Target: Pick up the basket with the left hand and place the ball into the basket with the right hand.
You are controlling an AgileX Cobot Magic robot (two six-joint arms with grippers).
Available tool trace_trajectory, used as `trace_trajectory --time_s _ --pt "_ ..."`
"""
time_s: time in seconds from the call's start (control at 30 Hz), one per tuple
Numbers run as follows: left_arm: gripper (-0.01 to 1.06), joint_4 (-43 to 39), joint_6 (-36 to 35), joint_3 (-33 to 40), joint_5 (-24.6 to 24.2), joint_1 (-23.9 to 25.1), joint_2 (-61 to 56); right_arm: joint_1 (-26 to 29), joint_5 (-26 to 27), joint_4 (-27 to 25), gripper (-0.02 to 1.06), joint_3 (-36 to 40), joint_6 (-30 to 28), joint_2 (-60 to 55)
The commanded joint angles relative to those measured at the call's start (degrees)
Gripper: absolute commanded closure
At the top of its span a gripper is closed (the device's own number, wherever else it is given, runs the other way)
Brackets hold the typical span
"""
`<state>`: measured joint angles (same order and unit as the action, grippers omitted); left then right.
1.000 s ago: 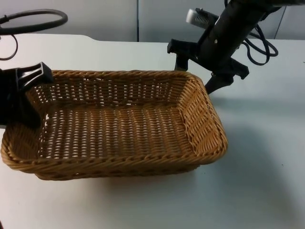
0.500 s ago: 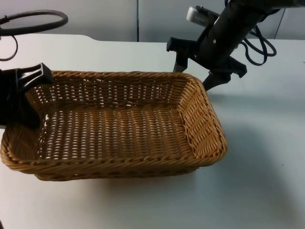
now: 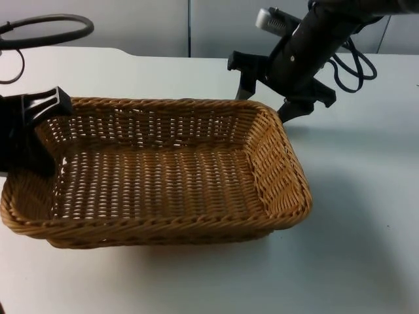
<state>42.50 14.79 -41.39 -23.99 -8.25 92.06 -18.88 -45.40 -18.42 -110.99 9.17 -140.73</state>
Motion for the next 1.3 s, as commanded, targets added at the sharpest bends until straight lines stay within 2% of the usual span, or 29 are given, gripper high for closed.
trace_trajectory --time_s 0.0,0.23,0.27,0.3,0.33,0.37,0.43,0.47,0.53,0.67,0.7,0.73,0.8,0.87,0.9,0.97,1.0,1.03,1.13,1.17,1.23,1.27 --pt "1.05 1.0 -0.2 0.1 -0.2 0.0 -0.8 -0.5 0.3 -0.1 0.34 -0.5 -0.3 -0.7" --pt "1.05 0.7 -0.2 0.1 -0.5 0.0 -0.8 -1.3 0.9 0.1 0.36 -0.5 -0.5 -1.4" --pt "1.05 0.7 -0.2 0.1 -0.6 0.0 -0.8 -1.3 1.2 0.1 0.4 -0.5 -0.5 -1.4" --pt "1.05 0.7 -0.2 0.1 -0.6 0.0 -0.8 -1.3 1.2 0.1 0.48 -0.5 -0.5 -1.4" --pt "1.05 0.7 -0.2 0.1 -0.6 0.0 -0.8 -1.3 1.2 0.1 0.61 -0.5 -0.5 -1.4" --pt "1.05 0.7 -0.2 0.1 -0.6 0.0 -0.8 -1.3 1.2 0.1 0.61 -0.5 -0.5 -1.4" --pt "1.05 0.7 -0.2 0.1 -0.8 0.0 -0.8 -1.3 1.6 -1.1 0.98 -0.6 -4.0 -1.2" --pt "1.05 0.7 -0.2 0.1 -0.8 0.0 -0.8 -1.1 1.7 -1.8 1.04 -1.1 -5.3 -0.7" --pt "1.05 0.7 -0.2 0.1 -0.8 0.0 -0.8 -1.1 1.7 -1.9 1.05 -2.4 -5.6 -0.2" --pt "1.05 0.7 -0.2 0.1 -0.8 0.0 -0.8 -0.9 -1.4 4.7 1.05 -16.2 -7.0 3.1" --pt "1.05 0.7 -0.2 0.1 -0.8 0.0 -0.8 -0.9 -3.4 5.1 1.05 -19.9 -10.3 3.7" --pt "1.05 0.7 -0.2 0.1 -0.8 0.0 -0.8 -0.9 -3.4 5.1 1.05 -19.9 -10.3 3.7" --pt "1.05 0.7 -0.2 0.1 -0.8 0.0 -0.8 -1.1 -10.5 3.2 1.05 -29.5 -16.2 4.1" --pt "1.05 0.7 -0.2 0.1 -0.2 0.0 -0.8 -0.9 -17.6 -6.9 1.05 -36.0 -17.0 4.1" --pt "1.05 0.7 -0.2 0.1 -0.2 0.0 -0.8 -0.9 -17.6 -6.9 1.05 -36.0 -17.0 4.1" --pt "1.05 1.3 -0.2 0.1 0.9 0.0 -0.8 -0.4 -24.6 -21.6 1.05 -40.1 -19.0 4.1" --pt "1.05 1.9 -0.2 0.1 1.3 0.0 -0.8 -0.6 -24.6 -26.0 1.05 -40.8 -19.8 4.1" --pt "1.05 2.7 -0.2 0.1 1.7 0.0 -0.8 -1.5 -24.6 -27.6 1.05 -40.8 -19.4 4.6" --pt "1.05 4.1 -0.2 0.0 1.8 0.0 -0.8 -3.8 -24.6 -26.2 1.05 -41.1 -18.2 4.9" --pt "1.05 4.5 -0.2 0.0 2.4 0.0 -0.8 -5.1 -24.6 -23.5 1.05 -41.1 -18.2 4.9" --pt "1.05 4.5 -0.2 0.0 3.9 0.0 -0.8 -8.7 -24.6 -15.0 1.05 -41.1 -18.1 4.9" --pt "1.05 4.5 -0.2 0.0 3.9 0.0 -0.8 -8.7 -24.6 -15.0 1.05 -41.1 -18.1 4.9"
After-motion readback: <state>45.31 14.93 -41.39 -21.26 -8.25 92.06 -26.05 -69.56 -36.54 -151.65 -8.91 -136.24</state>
